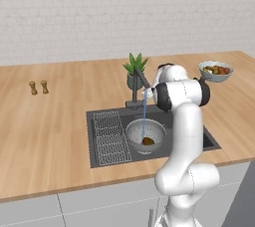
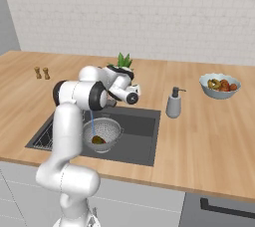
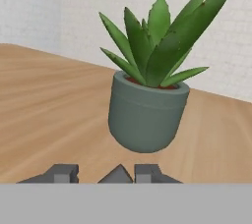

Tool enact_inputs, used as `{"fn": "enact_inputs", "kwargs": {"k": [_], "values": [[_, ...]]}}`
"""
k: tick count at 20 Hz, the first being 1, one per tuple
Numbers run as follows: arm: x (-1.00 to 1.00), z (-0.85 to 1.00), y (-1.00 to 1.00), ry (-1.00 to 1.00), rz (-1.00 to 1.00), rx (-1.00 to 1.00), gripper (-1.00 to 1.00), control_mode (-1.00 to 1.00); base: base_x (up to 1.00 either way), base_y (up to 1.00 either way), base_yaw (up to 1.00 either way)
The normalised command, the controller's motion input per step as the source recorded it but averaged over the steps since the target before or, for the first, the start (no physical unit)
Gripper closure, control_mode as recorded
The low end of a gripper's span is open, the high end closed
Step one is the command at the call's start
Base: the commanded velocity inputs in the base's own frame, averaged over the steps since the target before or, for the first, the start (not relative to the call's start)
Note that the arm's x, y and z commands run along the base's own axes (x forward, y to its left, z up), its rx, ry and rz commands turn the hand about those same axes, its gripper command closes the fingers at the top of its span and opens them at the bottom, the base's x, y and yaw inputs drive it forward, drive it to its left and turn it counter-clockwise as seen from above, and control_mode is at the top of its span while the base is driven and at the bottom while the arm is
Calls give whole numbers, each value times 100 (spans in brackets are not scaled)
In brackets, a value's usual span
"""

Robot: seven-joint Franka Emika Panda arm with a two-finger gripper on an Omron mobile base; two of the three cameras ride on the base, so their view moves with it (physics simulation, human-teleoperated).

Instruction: Put the colander in the sink, put the mango, apple in the colander, and turn on the sink faucet and pour water over the colander.

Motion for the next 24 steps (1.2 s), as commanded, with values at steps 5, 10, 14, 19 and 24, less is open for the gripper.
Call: {"fn": "enact_inputs", "kwargs": {"k": [5, 10, 14, 19, 24], "values": [[0, 0, 0, 0, 0, 0, 100, -100, 0, 0, 0], [0, 0, 0, 0, 0, 0, 100, -100, 0, 0, 0], [0, 0, 0, 0, 0, 0, 100, -100, 0, 0, 0], [0, 0, 0, 0, 0, 0, 100, -100, 0, 0, 0], [0, 0, 0, 0, 0, 0, 100, -100, 0, 0, 0]]}}
